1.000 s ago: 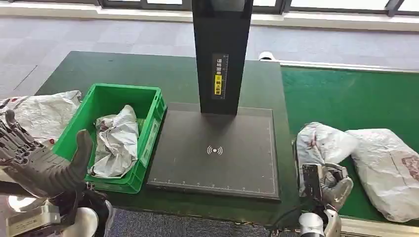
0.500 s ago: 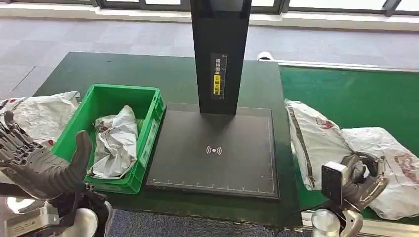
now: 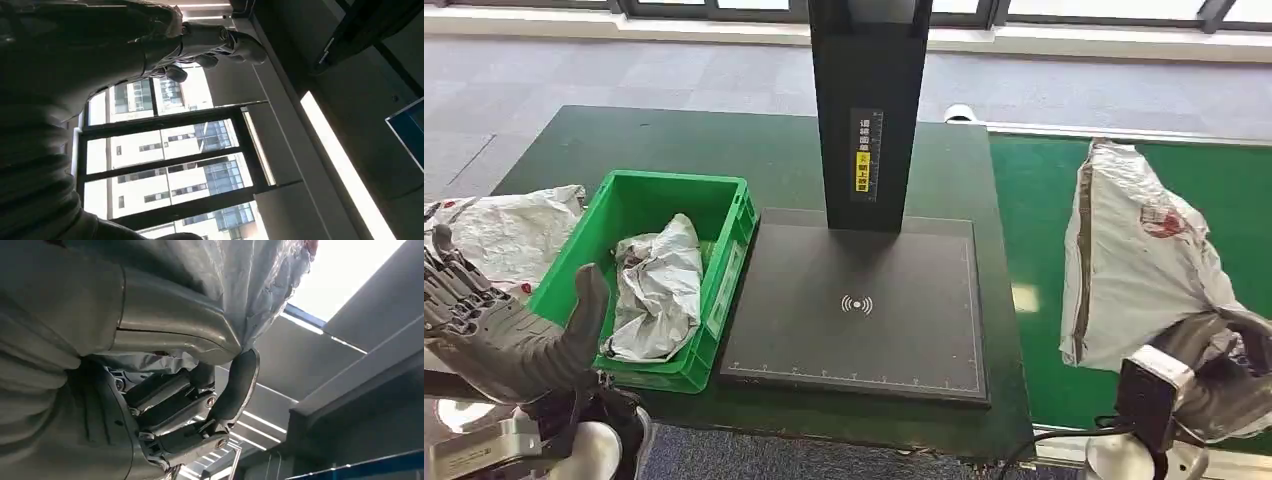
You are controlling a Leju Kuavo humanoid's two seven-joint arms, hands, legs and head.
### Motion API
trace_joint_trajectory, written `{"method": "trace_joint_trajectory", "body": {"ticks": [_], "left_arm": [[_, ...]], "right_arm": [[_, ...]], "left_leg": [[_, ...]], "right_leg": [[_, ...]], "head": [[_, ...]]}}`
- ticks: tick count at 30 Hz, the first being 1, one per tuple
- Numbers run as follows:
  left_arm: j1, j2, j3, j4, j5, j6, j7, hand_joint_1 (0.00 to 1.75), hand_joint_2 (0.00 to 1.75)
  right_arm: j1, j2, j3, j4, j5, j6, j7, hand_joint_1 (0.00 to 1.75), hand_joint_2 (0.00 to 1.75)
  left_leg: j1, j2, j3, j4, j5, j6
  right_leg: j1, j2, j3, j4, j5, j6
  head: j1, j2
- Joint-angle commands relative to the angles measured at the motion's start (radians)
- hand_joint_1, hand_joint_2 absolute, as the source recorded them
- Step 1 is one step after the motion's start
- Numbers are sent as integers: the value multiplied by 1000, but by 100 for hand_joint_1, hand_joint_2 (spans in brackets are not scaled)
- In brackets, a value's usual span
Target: Moved the parcel from conveyor to table for the left to box.
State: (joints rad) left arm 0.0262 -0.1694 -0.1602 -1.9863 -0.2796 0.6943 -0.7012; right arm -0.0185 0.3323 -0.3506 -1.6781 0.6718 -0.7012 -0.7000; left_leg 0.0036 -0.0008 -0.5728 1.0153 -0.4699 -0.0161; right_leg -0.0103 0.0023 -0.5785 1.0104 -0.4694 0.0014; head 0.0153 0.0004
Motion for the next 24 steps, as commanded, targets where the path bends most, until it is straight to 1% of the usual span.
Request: {"method": "trace_joint_trajectory", "body": {"ticks": [1, 2, 4, 5, 6, 7, 10, 11, 12, 13, 14, 15, 16, 17, 18, 22, 23, 24], "left_arm": [[-28, 32, 1, 42, 12, 4, 3, 0, 175], [-32, 35, -4, 50, 15, 4, 3, 0, 175], [-40, 37, -11, 64, 17, 4, 3, 0, 175], [-44, 36, -17, 70, 17, 4, 3, 0, 175], [-44, 34, -20, 73, 14, 4, 3, 0, 175], [-44, 29, -22, 75, 11, 4, 3, 0, 175], [-49, 22, -31, 79, 13, 4, 3, 0, 175], [-51, 19, -35, 81, 11, 4, 3, 0, 175], [-51, 16, -36, 82, 7, 4, 3, 0, 175], [-47, 6, -36, 87, 0, 4, 3, 0, 175], [-47, 6, -36, 87, 0, 4, 3, 0, 175], [-45, 5, -37, 86, 0, 4, 3, 0, 175], [-45, 5, -37, 86, 0, 4, 3, 0, 175], [-44, 7, -43, 86, 3, 4, 3, 0, 175], [-43, 7, -46, 82, 5, 4, 3, 0, 175], [-42, 3, -46, 82, 2, 4, 3, 0, 175], [-42, 3, -46, 82, 2, 4, 3, 0, 175], [-42, 3, -46, 82, 2, 4, 3, 0, 175]], "right_arm": [[55, 12, 270, 44, 49, 3, 2, 175, 175], [44, -9, 350, 125, 48, 8, 2, 175, 175], [16, -11, 422, 215, 72, 12, 2, 175, 175], [-2, -14, 464, 265, 92, 49, 10, 175, 175], [-20, -11, 486, 312, 120, 51, 30, 175, 175], [-37, -8, 517, 365, 122, 94, 50, 175, 175], [-57, -1, 559, 455, 146, 110, 62, 175, 175], [-87, -1, 560, 526, 148, 145, 102, 175, 175], [-96, -2, 558, 554, 151, 138, 103, 175, 175], [-149, 1, 546, 685, 128, 139, 100, 175, 175], [-149, 1, 546, 685, 128, 139, 100, 175, 175], [-168, 1, 535, 741, 107, 132, 79, 175, 175], [-168, 1, 535, 741, 107, 132, 79, 175, 175], [-183, -1, 530, 776, 95, 144, 76, 175, 175], [-191, -2, 526, 800, 86, 149, 66, 175, 175], [-200, -4, 525, 829, 80, 168, 68, 175, 175], [-200, -4, 525, 829, 80, 168, 68, 175, 175], [-200, -4, 525, 829, 80, 168, 68, 175, 175]], "left_leg": [[1, 1, 2, -2, 0, 0], [0, 2, 2, -2, 0, 0], [1, 5, 3, -2, -1, -1], [2, 8, 4, -4, 0, -1], [2, 8, 6, -6, 1, -1], [2, 6, 4, -4, 0, -1], [2, 6, 5, -4, 1, -1], [2, 5, 5, -5, 2, -1], [2, 4, 4, -3, 1, -2], [2, 5, 4, -4, 2, -1], [2, 4, 5, -5, 2, -1], [4, 5, 6, -4, 1, -1], [3, 5, 5, -4, 1, -1], [4, 4, 6, -6, 2, -1], [4, 3, 3, -2, 1, -1], [3, 2, 1, -2, 1, -1], [4, 2, 3, -3, 1, -1], [3, 2, 1, -2, 1, -1]], "right_leg": [[1, 0, 2, -2, 0, -1], [0, 2, 1, -1, 0, -1], [2, 5, 2, -2, 1, -1], [2, 7, 3, -4, 3, -1], [3, 7, 4, -6, 3, -1], [2, 5, 3, -4, 2, -1], [4, 5, 4, -4, 2, -1], [3, 4, 4, -5, 2, -1], [4, 4, 4, -3, 1, -1], [4, 4, 4, -5, 2, -1], [3, 3, 5, -5, 2, -1], [4, 5, 5, -5, 2, -1], [4, 4, 4, -5, 2, -1], [3, 4, 5, -6, 3, -1], [3, 3, 3, -2, 1, -1], [3, 1, 2, -2, 1, 0], [3, 2, 4, -3, 1, 0], [2, 1, 2, -1, 1, 0]], "head": [[0, 0], [0, 0], [0, 0], [0, 0], [0, 0], [0, 0], [0, 0], [0, 0], [0, 0], [0, 0], [0, 0], [0, 0], [0, 0], [0, 0], [0, 0], [0, 0], [0, 0], [0, 0]]}}
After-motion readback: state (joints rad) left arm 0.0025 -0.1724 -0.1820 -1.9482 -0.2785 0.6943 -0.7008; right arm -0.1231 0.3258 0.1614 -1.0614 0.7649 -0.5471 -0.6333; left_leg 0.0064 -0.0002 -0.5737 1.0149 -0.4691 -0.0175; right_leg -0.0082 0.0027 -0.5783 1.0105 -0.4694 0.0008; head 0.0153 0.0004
